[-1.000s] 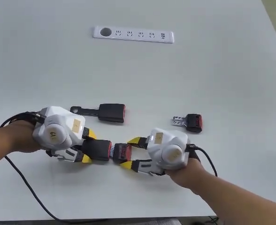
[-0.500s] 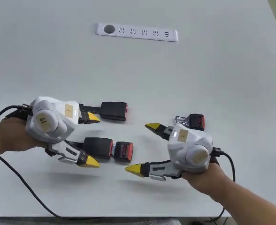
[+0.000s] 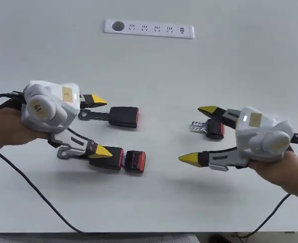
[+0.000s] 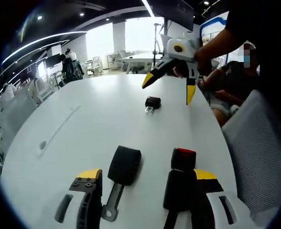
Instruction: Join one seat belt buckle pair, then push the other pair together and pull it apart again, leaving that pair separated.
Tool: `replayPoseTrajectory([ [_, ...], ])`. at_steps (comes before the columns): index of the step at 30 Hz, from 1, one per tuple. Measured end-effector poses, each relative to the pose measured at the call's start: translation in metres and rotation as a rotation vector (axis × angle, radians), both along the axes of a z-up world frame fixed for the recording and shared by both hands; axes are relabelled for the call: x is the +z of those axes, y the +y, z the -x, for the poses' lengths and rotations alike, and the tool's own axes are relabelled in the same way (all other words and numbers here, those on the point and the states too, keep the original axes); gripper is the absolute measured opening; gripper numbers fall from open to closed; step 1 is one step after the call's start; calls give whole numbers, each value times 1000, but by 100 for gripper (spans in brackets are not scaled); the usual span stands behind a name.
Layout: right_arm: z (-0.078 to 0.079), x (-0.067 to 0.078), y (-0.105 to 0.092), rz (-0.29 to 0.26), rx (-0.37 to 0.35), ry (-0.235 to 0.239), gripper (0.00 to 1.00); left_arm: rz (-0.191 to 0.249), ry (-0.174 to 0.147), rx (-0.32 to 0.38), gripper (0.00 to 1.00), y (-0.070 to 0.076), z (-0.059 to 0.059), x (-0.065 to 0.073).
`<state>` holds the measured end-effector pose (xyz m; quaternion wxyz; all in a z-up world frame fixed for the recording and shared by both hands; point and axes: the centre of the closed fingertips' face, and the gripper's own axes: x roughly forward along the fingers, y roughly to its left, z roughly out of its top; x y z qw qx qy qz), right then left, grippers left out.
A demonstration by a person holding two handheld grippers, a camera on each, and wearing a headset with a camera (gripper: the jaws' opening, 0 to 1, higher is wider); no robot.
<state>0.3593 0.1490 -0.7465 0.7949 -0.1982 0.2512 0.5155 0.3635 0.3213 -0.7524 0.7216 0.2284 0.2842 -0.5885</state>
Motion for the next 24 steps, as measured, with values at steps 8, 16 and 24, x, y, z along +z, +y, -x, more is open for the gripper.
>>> replayPoseTrajectory([
  [8,-24,-19,-41,62,-28,35,77,-20,11,15,75,-8,-28,-15],
  [16,-26,-46,-55,94,19,134,75,-48,23,-5,75,-18,-46,-38],
  [24,-29,-61,-65,85,36,189,67,-89,41,-33,72,-20,-50,-62],
])
